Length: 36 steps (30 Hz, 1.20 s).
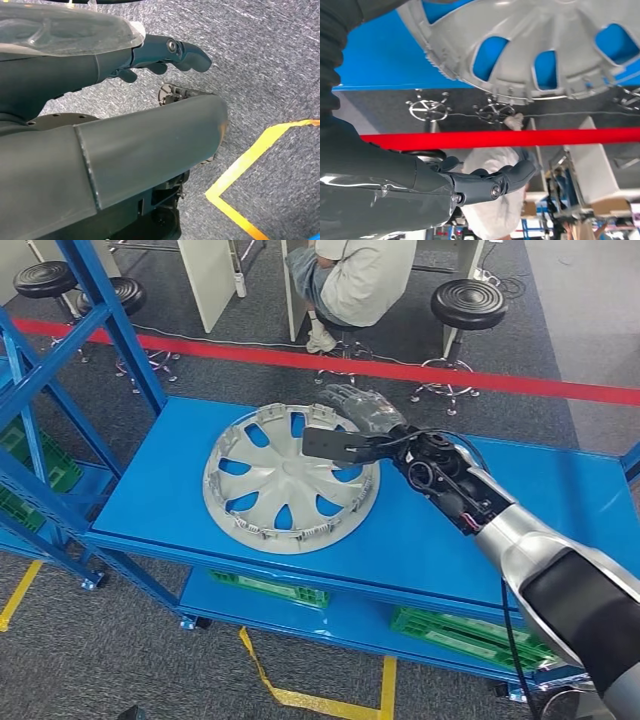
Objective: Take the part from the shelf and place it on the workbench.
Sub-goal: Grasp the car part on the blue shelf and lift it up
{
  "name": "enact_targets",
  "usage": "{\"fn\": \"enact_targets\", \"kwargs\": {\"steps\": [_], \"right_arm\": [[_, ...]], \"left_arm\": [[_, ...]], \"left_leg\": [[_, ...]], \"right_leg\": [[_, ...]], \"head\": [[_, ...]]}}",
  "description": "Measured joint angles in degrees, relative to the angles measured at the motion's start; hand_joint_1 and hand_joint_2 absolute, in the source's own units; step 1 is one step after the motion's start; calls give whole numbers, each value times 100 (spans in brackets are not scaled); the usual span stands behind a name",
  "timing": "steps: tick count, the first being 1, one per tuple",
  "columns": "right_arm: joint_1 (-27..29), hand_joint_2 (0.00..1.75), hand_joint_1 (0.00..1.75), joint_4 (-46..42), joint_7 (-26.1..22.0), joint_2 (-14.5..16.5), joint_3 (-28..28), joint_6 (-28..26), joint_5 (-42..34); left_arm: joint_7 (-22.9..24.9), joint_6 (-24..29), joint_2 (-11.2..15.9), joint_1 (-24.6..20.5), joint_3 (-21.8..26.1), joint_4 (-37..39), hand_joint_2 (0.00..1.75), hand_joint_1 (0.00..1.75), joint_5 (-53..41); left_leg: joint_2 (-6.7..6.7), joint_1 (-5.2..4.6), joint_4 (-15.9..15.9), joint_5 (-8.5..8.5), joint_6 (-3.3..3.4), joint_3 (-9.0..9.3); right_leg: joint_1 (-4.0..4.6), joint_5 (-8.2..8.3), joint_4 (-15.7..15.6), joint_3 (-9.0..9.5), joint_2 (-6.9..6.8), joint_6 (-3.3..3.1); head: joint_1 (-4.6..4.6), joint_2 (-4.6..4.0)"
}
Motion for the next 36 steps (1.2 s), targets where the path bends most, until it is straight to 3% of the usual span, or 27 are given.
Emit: {"fn": "enact_targets", "kwargs": {"steps": [8,18,28,36], "right_arm": [[-152,175,0,277,-149,9,345,375,-274],[-212,175,0,20,-164,26,708,630,-660],[-405,175,0,-925,-110,24,1048,1627,-2184],[-438,175,0,-1501,-130,17,1266,1984,-3031]], "left_arm": [[0,-4,-7,-27,-7,0,0,0,-2],[0,5,-9,-19,-7,0,0,0,37],[-24,17,-9,21,-7,0,0,0,129],[-24,21,-11,46,-7,0,0,0,141]], "left_leg": [[1,0,1,0,0,1],[0,0,1,0,0,2],[5,0,2,0,0,6],[4,1,2,0,0,6]], "right_leg": [[0,0,-1,1,1,0],[0,0,0,3,0,0],[0,0,-1,1,6,0],[2,0,-1,2,4,0]], "head": [[-2,0],[-1,0],[-1,0],[0,0]]}}
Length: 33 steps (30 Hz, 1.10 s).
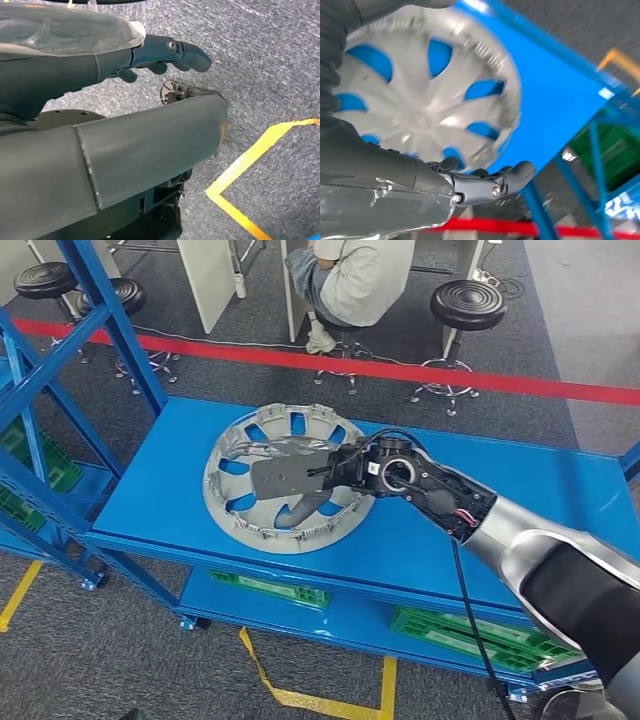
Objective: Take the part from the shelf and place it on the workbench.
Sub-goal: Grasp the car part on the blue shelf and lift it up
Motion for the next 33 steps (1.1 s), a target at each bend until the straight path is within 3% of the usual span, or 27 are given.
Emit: {"fn": "enact_targets", "kwargs": {"steps": [12,33], "right_arm": [[-57,175,0,-265,105,-98,518,96,-87],[114,175,0,796,-220,-104,1281,-285,2046]], "left_arm": [[0,0,2,2,0,2,0,0,37],[24,-15,0,26,-4,2,0,0,74]], "left_leg": [[0,-1,1,0,0,0],[-2,-1,0,0,0,-1]], "right_leg": [[-3,0,-1,1,1,0],[-2,0,-1,4,-2,0]], "head": [[0,0],[0,0]]}}
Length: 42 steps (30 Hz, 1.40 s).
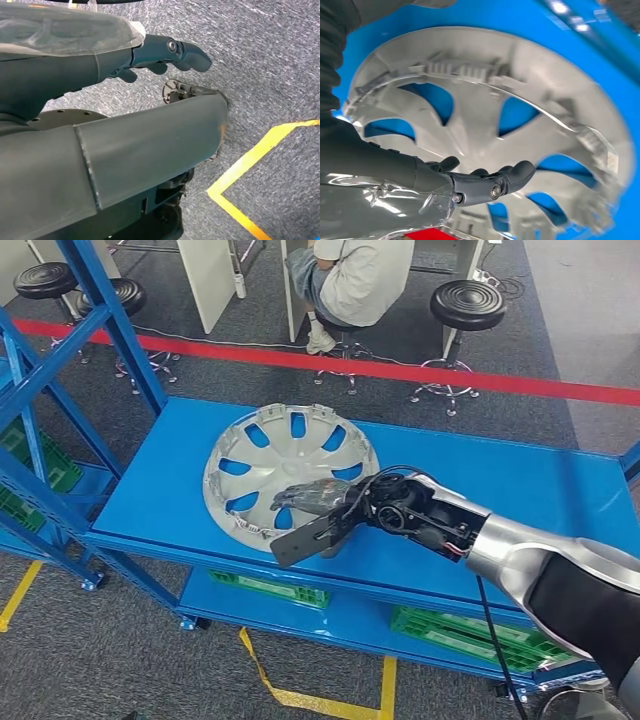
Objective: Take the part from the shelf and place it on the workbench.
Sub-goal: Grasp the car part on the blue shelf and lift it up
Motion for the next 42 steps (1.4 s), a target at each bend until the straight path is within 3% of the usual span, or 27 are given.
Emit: {"fn": "enact_targets", "kwargs": {"steps": [24,42], "right_arm": [[-166,175,0,1051,4,208,392,85,1020],[-302,175,0,1268,-162,493,611,-7,1098]], "left_arm": [[-14,-34,28,95,-3,4,0,0,44],[-28,-56,57,159,-36,16,0,0,113]], "left_leg": [[-1,0,0,0,0,1],[0,0,0,0,0,3]], "right_leg": [[0,0,0,2,-1,0],[1,0,0,2,0,0]], "head": [[1,0],[0,0]]}}
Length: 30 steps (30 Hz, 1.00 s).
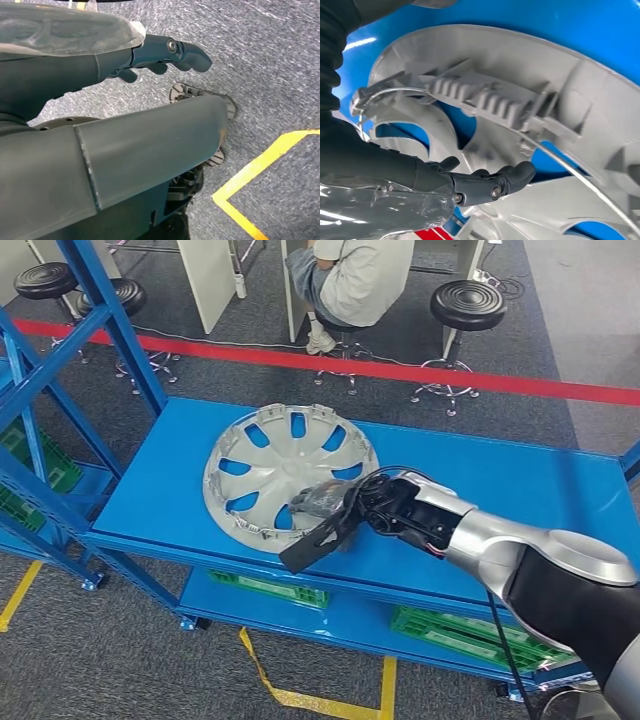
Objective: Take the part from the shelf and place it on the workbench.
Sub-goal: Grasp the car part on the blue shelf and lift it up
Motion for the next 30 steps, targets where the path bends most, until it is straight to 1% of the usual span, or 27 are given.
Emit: {"fn": "enact_targets", "kwargs": {"steps": [5,8,16,30], "right_arm": [[31,175,0,96,-22,103,36,-439,477],[58,175,0,172,-56,180,39,-557,593],[164,175,0,316,-157,304,-115,-573,481],[274,175,0,428,-166,331,-412,-538,370]], "left_arm": [[-12,0,0,69,-16,1,0,0,0],[-13,-1,0,75,-30,1,0,0,-4],[-11,1,0,74,-99,1,0,0,-25],[20,-5,0,56,-166,1,0,0,-55]], "left_leg": [[0,0,0,0,0,0],[0,0,0,0,0,1],[0,0,0,0,0,3],[1,0,0,0,0,7]], "right_leg": [[0,0,0,-1,0,0],[1,0,0,-1,0,0],[1,0,0,1,0,0],[0,1,0,4,0,0]], "head": [[0,0],[0,0],[0,0],[-1,0]]}}
